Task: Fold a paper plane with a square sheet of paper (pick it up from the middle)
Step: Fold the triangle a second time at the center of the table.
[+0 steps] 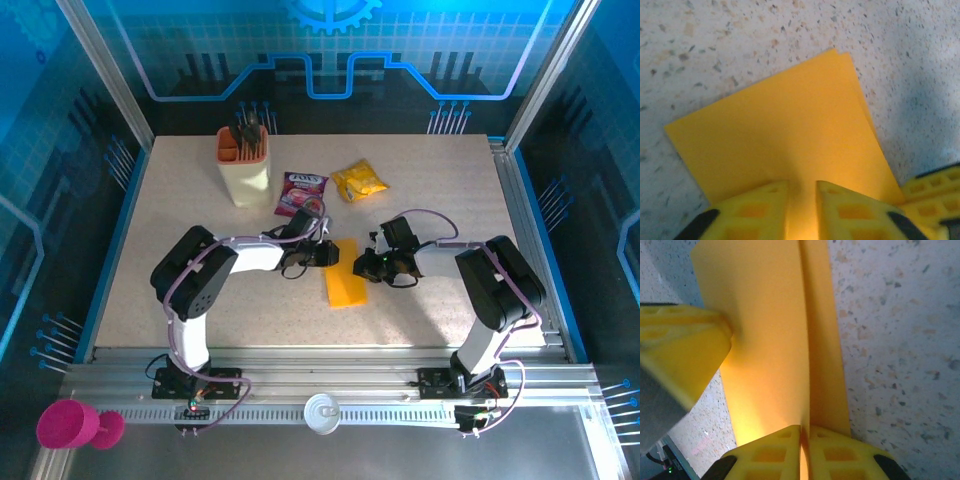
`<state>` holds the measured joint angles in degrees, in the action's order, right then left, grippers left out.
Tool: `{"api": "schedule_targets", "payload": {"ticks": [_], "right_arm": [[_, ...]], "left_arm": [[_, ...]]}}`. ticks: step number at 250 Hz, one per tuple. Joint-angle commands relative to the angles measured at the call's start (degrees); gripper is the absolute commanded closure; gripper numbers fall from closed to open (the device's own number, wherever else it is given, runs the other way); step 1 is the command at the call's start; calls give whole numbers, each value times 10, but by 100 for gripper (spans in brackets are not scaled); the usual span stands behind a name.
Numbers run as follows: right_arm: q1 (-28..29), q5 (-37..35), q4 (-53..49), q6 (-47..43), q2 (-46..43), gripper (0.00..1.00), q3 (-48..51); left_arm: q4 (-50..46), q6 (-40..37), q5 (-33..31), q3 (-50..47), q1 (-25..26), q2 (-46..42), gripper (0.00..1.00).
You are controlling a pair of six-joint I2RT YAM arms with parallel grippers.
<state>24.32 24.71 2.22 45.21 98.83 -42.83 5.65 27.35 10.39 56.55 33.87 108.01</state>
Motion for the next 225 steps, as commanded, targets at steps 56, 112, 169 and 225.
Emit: {"api": "schedule_targets", "payload": {"ticks": [56, 112, 169, 225], "right_arm": [[-8, 13, 26, 18, 10, 88, 11], [-10, 20, 31, 27, 9, 88, 11], [-11, 20, 27, 29, 11, 88, 9], [-11, 25, 26, 31, 15, 88, 5]], "left_arm": [[-28, -32, -44, -96, 74, -125, 51], [-18, -70, -153, -122, 185, -151, 43], [11, -99, -224, -103, 253, -120, 35], [24, -116, -224, -71, 255, -83, 31]]}}
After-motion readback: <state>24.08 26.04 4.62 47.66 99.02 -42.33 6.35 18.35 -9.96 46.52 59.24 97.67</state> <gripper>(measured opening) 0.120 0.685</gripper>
